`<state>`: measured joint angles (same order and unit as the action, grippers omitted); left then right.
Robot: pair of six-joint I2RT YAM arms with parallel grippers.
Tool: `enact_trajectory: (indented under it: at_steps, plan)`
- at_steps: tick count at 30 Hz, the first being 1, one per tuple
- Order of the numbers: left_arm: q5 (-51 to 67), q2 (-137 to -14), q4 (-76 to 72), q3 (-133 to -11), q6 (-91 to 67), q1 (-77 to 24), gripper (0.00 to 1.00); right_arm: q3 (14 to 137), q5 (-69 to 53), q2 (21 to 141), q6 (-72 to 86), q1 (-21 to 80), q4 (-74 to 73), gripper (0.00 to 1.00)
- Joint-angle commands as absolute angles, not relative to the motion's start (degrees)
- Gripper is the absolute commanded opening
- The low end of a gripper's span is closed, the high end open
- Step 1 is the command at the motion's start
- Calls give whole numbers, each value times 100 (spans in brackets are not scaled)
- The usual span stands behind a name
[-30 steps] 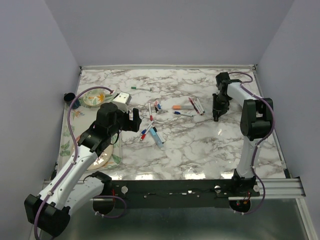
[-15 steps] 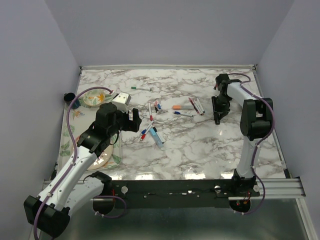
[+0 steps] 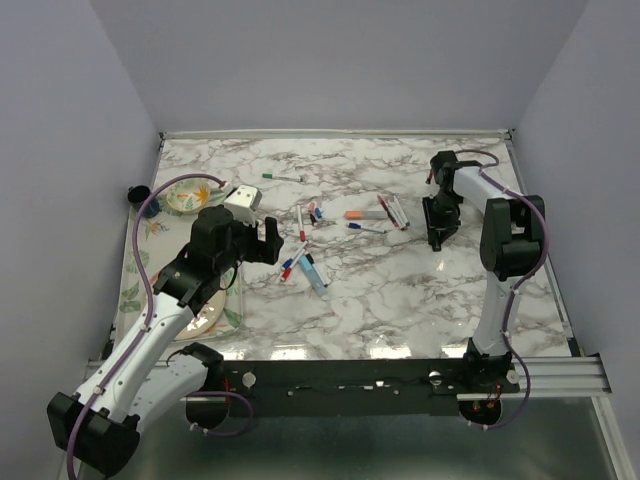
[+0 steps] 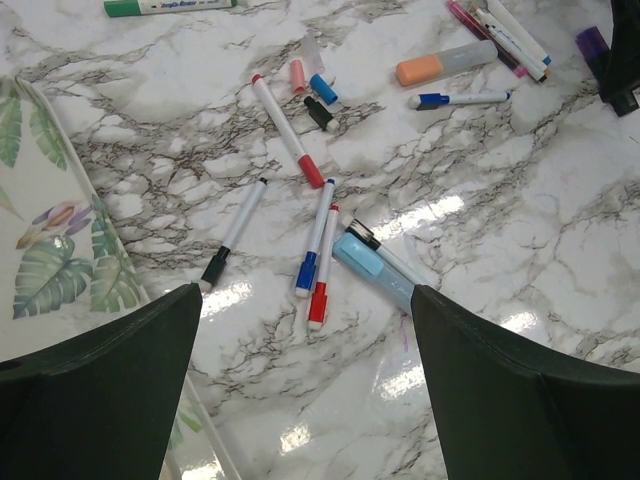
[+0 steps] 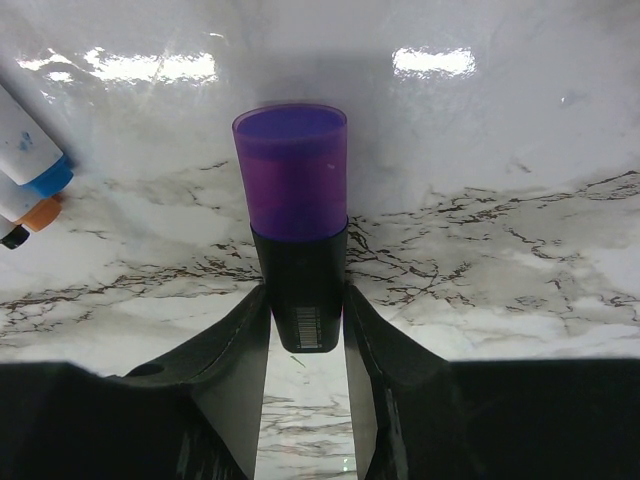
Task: Open the pen caps
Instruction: Grab a pen on the table with the right arm, then pass the pen from the right arm to the left
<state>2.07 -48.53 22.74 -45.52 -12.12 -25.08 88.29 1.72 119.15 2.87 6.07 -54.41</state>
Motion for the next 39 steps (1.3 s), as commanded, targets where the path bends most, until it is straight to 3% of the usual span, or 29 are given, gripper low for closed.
enact_trajectory:
  at_steps: [1, 2, 3, 6, 17, 22, 27, 34, 39]
  plan:
    - [316, -4729, 2136, -4553, -1160, -2461, 94, 8736, 88, 12015, 167, 650, -5599, 40]
    - [308, -4737, 2136, -4553, -1160, -2461, 94, 8736, 62, 12015, 158, 642, -5599, 35]
    - [299, -4729, 2136, -4544, -1160, -2461, 94, 8736, 53, 12015, 115, 642, -5599, 23]
    - [308, -4729, 2136, -4544, -1160, -2461, 94, 8693, 26, 12006, 88, 650, -5599, 7]
    - [290, -4676, 2109, -4518, -1151, -2461, 94, 7682, -439, 11347, -852, 624, -4896, 1]
    - [299, -4623, 2092, -4500, -1143, -2461, 94, 7304, -492, 10532, -1195, 624, -4589, 1]
    - [491, -4456, 1960, -4456, -1186, -2461, 95, 6874, -1352, 9433, -1441, 624, -4342, 1]
    - [1352, -4149, 977, -4010, -2546, -2461, 99, 6267, -2609, 7693, -2055, 642, -3930, 1]
    - [2003, -4297, -718, -3306, -4450, -2452, 99, 5591, -3628, 6077, -2863, 765, -3490, 1]
